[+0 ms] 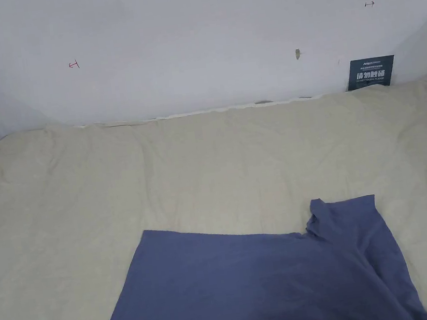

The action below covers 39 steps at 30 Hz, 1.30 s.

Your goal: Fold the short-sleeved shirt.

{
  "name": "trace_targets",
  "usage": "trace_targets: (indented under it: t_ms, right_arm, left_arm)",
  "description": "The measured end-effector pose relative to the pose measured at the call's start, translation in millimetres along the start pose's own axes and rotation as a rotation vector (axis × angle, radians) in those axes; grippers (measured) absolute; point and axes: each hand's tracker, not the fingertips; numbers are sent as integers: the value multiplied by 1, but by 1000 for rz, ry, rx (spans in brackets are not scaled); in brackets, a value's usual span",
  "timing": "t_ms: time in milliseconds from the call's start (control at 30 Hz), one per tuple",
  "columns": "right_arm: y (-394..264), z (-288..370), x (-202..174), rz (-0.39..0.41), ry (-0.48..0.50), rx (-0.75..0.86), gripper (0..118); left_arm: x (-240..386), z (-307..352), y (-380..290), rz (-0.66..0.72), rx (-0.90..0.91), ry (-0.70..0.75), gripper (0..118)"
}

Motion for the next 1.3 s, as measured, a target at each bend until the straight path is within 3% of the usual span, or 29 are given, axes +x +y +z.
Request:
trace_targets:
  t_ms: [100, 200, 367, 400, 467, 500, 533, 567, 667, 867, 967, 1000, 1033, 1067, 1100, 1133, 1300]
  right_arm:
    - [-10, 7, -7, 34, -21, -2, 11]
    - [-16, 12, -13, 51, -43, -15, 11]
    - [-8, 6, -14, 39, -57, -33, 11]
    - [-4, 9, -13, 33, -53, -37, 14]
    - [9, 26, -13, 28, -60, 16, 45]
    - [16, 36, -13, 15, -58, 82, 67]
    - [26, 48, -12, 0, -55, 147, 92]
    - [37, 63, -12, -11, -42, 210, 103]
    - [72, 111, -19, -27, -35, 390, 106]
    - [113, 194, -41, 6, -42, 690, 106]
    - [115, 216, -54, 29, -47, 773, 92]
    - [113, 221, -57, 42, -53, 797, 82]
    - [112, 224, -62, 54, -61, 817, 63]
    - [110, 226, -66, 65, -83, 831, 39]
    - [107, 229, -70, 77, -103, 861, 13]
    - [104, 229, -72, 89, -110, 895, 1]
    - [101, 226, -74, 121, -114, 914, 1]
  left_arm:
    - [12, 12, -17, -12, 1, 15, 8]
    - [18, 13, -15, -113, -8, 65, 8]
    - [35, 10, -16, -151, -13, 98, 11]
    - [37, 14, -14, -142, -6, 103, 19]
    - [44, 30, -4, -106, 63, 57, 78]
    - [48, 41, 0, -86, 109, 24, 103]
    - [55, 56, 7, -65, 195, -23, 118]
    - [63, 75, 14, -46, 276, -65, 118]
    - [91, 126, 39, -55, 470, -174, 113]
    - [116, 195, 61, -161, 853, -193, 114]
    - [132, 211, 58, -173, 946, -179, 111]
    - [137, 214, 56, -181, 972, -186, 105]
    - [141, 216, 53, -197, 991, -186, 86]
    - [143, 216, 49, -199, 988, -190, 55]
    - [145, 217, 46, -218, 992, -204, 10]
    - [149, 214, 46, -235, 987, -206, 1]
    - [153, 203, 47, -279, 943, -202, 0]
